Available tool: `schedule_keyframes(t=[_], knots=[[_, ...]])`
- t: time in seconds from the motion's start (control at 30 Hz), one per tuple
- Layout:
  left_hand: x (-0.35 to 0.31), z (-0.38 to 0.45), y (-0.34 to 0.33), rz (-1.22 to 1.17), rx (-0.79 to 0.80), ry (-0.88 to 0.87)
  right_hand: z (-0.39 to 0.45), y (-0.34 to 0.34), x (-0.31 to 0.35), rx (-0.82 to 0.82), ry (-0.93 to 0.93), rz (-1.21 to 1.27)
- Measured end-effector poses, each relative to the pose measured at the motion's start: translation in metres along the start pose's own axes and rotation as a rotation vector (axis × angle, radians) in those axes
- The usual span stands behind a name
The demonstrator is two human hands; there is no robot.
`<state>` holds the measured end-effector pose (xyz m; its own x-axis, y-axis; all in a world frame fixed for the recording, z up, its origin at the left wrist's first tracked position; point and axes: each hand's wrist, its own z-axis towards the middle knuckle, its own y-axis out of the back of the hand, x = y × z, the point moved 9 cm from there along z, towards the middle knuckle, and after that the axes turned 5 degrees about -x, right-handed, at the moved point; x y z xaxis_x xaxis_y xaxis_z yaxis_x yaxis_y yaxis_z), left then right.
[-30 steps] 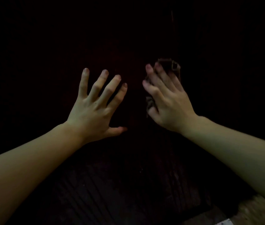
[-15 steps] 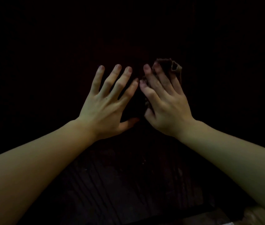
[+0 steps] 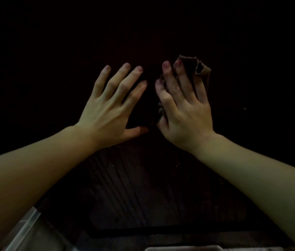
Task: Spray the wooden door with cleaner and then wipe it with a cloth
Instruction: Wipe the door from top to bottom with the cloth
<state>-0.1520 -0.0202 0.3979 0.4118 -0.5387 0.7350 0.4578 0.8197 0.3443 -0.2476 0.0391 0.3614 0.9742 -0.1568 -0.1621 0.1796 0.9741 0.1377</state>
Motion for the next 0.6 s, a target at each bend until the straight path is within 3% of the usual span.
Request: schedule_keyframes(t=[0.17,0.4,0.6], knots=[[0.000,-0.002,0.000,0.040,0.062,-0.022,-0.053,-0.009,0.007,0.119,0.169,0.000],[-0.003,-0.003,-0.002,0.036,0.108,-0.047,0.003,-0.001,0.008,0.010,0.007,0.047],[0.004,-0.020,-0.001,-0.003,0.078,-0.019,-0.058,-0.017,0.021,0.122,0.159,0.000]])
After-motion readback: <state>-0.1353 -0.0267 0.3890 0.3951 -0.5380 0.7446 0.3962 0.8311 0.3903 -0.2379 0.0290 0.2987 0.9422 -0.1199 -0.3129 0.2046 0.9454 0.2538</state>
